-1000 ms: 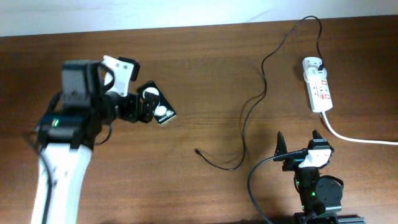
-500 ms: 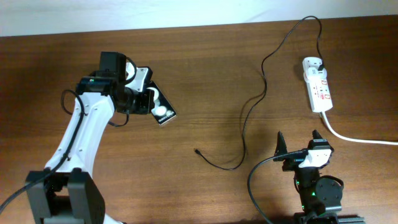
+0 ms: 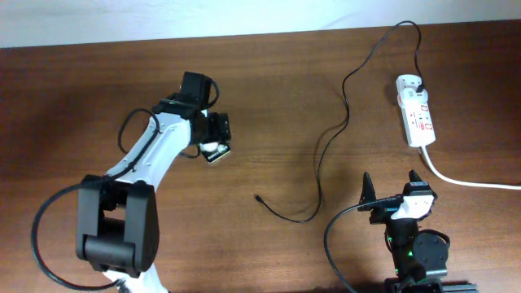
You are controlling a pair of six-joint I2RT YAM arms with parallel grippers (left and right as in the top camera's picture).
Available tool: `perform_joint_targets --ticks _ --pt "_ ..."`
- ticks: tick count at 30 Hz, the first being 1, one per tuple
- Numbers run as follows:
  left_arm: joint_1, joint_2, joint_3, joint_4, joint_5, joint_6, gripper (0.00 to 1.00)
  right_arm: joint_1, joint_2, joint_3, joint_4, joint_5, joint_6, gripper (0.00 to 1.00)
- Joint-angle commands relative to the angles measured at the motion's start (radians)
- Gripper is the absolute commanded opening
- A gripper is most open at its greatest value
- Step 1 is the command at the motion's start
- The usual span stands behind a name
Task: Plug charger to phone and switch on socket
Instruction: 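Move the left gripper over the black phone and lower onto it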
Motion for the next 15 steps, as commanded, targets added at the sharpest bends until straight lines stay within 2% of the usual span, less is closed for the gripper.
perform_joint_targets --ticks 1,10,15 --pt "-0.003 0.063 0.005 0.06 -0.087 -0.15 0.99 0.006 -0.007 -0.005 -0.007 -0.002 0.004 0.99" --pt "-0.003 0.203 0.004 0.115 -0.075 -0.15 0.99 0.006 -0.006 -0.005 -0.007 -0.002 0.004 0.99" --pt "-0.008 0.208 -0.003 0.059 0.059 -0.148 0.84 0.006 -0.006 -0.005 -0.007 -0.002 0.004 0.99"
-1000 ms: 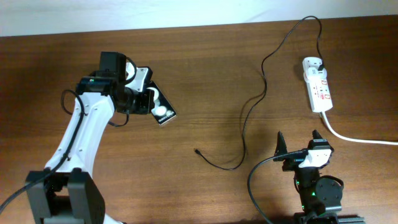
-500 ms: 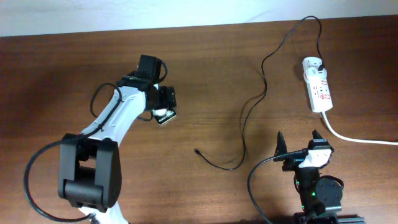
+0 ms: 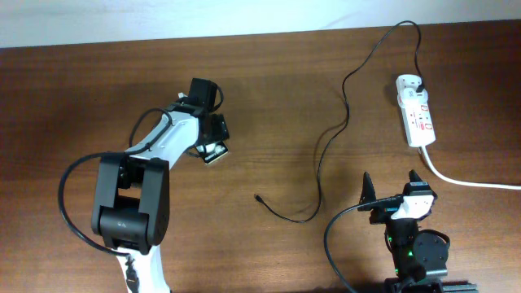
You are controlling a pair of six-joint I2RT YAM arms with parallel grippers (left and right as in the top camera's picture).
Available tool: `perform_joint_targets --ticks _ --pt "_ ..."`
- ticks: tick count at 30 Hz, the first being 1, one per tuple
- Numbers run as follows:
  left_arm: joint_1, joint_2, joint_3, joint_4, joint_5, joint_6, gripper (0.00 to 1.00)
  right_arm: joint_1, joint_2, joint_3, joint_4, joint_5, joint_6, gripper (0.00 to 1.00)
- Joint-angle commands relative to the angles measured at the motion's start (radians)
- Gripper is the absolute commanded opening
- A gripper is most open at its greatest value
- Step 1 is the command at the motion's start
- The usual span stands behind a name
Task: Plug charger to phone and switch on socket
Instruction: 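Move the left gripper over the black phone and lower onto it, then grasp the phone with the left gripper and tilt it upright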
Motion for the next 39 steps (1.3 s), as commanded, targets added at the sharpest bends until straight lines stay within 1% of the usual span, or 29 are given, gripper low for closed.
perform_joint_targets --ticks 1,5,9,14,15,16,17,21,22,24,26,29,35,36,39 --pt "-0.009 0.049 -0.014 -0.044 0.124 -0.012 0.8 0.006 -0.007 -0.005 -0.007 -0.002 0.003 0.99" --pt "-0.037 0.049 -0.014 -0.125 0.124 -0.012 0.8 0.006 -0.006 -0.005 -0.007 -0.002 0.003 0.99" --pt "-0.09 0.049 -0.014 -0.211 0.124 -0.012 0.82 0.006 -0.007 -0.005 -0.008 -0.002 0.003 0.99" --pt "-0.155 0.049 -0.014 -0.278 0.132 -0.011 0.82 0.006 -0.007 -0.005 -0.007 -0.002 0.003 0.99" --pt "-0.167 0.049 -0.014 -0.284 0.161 0.016 0.86 0.006 -0.006 -0.005 -0.007 -0.002 0.003 0.99" --pt "-0.177 0.049 -0.014 -0.285 0.177 0.041 0.93 0.006 -0.006 -0.005 -0.007 -0.002 0.003 0.99" --pt "-0.179 0.049 -0.014 -0.285 0.176 0.041 0.99 0.006 -0.006 -0.005 -0.007 -0.002 0.003 0.99" --pt "-0.131 0.048 0.017 -0.266 0.164 0.04 0.99 0.006 -0.007 -0.005 -0.008 -0.002 0.003 0.99" --pt "-0.121 0.048 0.03 -0.266 0.15 0.04 0.99 0.006 -0.007 -0.005 -0.008 -0.002 0.003 0.99" --pt "-0.095 0.048 0.069 -0.257 0.077 0.04 0.99 0.006 -0.007 -0.005 -0.007 -0.002 0.003 0.99" --pt "-0.083 0.048 0.071 -0.214 0.078 0.04 0.99 0.006 -0.007 -0.005 -0.007 -0.002 0.003 0.99" --pt "-0.086 0.048 0.07 -0.171 0.079 0.039 0.99 0.006 -0.006 -0.005 -0.007 -0.002 0.003 0.99" --pt "-0.135 0.048 0.069 -0.172 0.082 0.04 1.0 0.006 -0.007 -0.005 -0.008 -0.002 0.003 0.99" --pt "-0.144 0.048 0.069 -0.172 0.082 0.04 0.96 0.006 -0.006 -0.005 -0.008 -0.002 0.003 0.99" --pt "-0.159 0.048 0.069 -0.156 0.083 0.04 0.95 0.006 -0.007 -0.005 -0.008 -0.002 0.003 0.99"
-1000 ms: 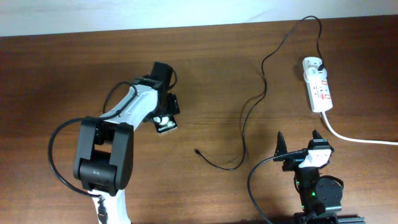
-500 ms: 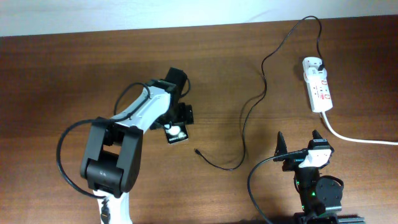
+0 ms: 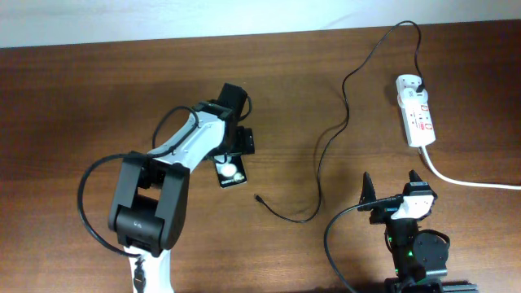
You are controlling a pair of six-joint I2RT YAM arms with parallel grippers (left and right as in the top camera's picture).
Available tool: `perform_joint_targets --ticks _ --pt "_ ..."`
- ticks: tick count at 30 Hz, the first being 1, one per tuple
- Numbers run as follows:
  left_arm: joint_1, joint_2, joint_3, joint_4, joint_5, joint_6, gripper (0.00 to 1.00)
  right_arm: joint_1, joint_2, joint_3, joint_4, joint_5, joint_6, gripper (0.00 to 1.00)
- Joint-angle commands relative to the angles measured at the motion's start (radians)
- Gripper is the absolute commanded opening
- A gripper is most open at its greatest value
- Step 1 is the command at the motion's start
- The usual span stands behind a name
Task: Plug charger to phone and switch on socket
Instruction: 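Grasp the phone with the left gripper and tilt it upright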
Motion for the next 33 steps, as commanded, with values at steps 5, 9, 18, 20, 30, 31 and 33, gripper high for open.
perform_joint_targets --ticks 5,9,18,20,30,31,33 --pt "-0.026 0.03 0.005 0.033 0.026 0.009 0.84 0.006 -0.007 -0.005 -0.008 -0.002 0.004 0.99" --pt "-0.026 0.03 0.005 0.023 0.026 0.009 0.99 0.006 -0.007 -0.005 -0.007 -0.002 0.004 0.99" --pt "-0.026 0.03 0.005 0.021 0.025 0.009 0.99 0.006 -0.007 -0.005 -0.008 -0.002 0.004 0.98" --pt "-0.026 0.03 0.005 0.015 0.026 0.01 0.99 0.006 -0.007 -0.005 -0.008 -0.002 0.004 0.99" --pt "-0.026 0.03 0.005 -0.069 0.029 0.009 0.99 0.006 -0.007 -0.005 -0.008 -0.002 0.004 0.99" --pt "-0.026 0.03 0.005 -0.068 0.029 0.009 0.99 0.006 -0.006 -0.005 -0.008 -0.002 0.004 0.99" --pt "-0.026 0.03 0.005 -0.067 0.029 0.009 0.99 0.006 -0.006 -0.005 -0.008 -0.002 0.004 0.99"
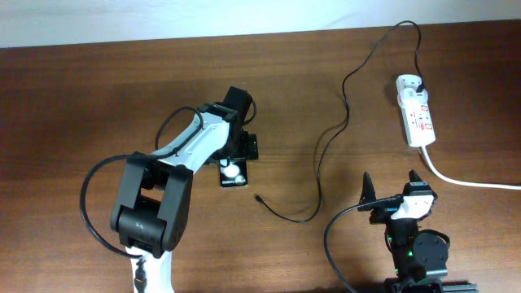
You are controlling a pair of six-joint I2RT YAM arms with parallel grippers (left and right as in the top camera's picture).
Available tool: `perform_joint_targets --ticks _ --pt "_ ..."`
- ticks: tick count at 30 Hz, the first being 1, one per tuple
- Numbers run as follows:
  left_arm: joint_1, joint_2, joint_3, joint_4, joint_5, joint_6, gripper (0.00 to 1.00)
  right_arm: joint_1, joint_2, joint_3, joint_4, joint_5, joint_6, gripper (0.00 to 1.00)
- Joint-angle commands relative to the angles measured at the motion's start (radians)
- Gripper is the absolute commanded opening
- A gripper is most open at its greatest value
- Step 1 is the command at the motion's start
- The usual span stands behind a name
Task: Plug charger to phone and switch on socket
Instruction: 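Grasp the phone with the left gripper and tilt it upright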
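The phone (pixel 234 172), dark with a white round mark, lies left of the table's centre, its upper end between the fingers of my left gripper (pixel 239 150), which is shut on it. The black charger cable (pixel 319 159) runs from the plug in the white power strip (pixel 417 112) in a long loop across the table. Its free connector tip (pixel 257 197) lies a short way to the lower right of the phone. My right gripper (pixel 391 187) stands open and empty at the front right, near the cable's lower bend.
A thick white lead (pixel 464 181) leaves the power strip toward the right edge. The left arm's body (pixel 155 203) stretches from the front left toward the centre. The dark wooden table (pixel 73 106) ends at a pale wall at the back.
My left gripper and the phone have shifted very slightly to the right. The cable, the power strip and the right arm have not moved.
At first my left gripper held the phone at the table's left-middle. It stayed about there half a second later, with the arm's lower part swung in. Then gripper and phone stood further right and nearer the cable tip, and now a touch closer still.
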Motion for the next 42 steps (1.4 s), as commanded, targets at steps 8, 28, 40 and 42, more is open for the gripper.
perform_joint_targets --ticks 8,28,40,42 --pt "-0.006 0.03 0.002 0.032 0.008 0.0 1.0 0.006 -0.006 -0.005 -0.007 -0.002 0.003 0.99" --pt "-0.012 0.03 -0.004 0.03 0.0 0.001 0.91 0.006 -0.007 -0.005 -0.007 -0.002 0.003 0.99" --pt "-0.011 0.033 -0.016 0.04 0.001 0.001 0.69 0.006 -0.007 -0.005 -0.008 -0.002 0.003 0.99" --pt "-0.01 0.033 -0.006 0.029 0.001 0.001 0.66 0.006 -0.007 -0.005 -0.008 -0.002 0.003 0.99"
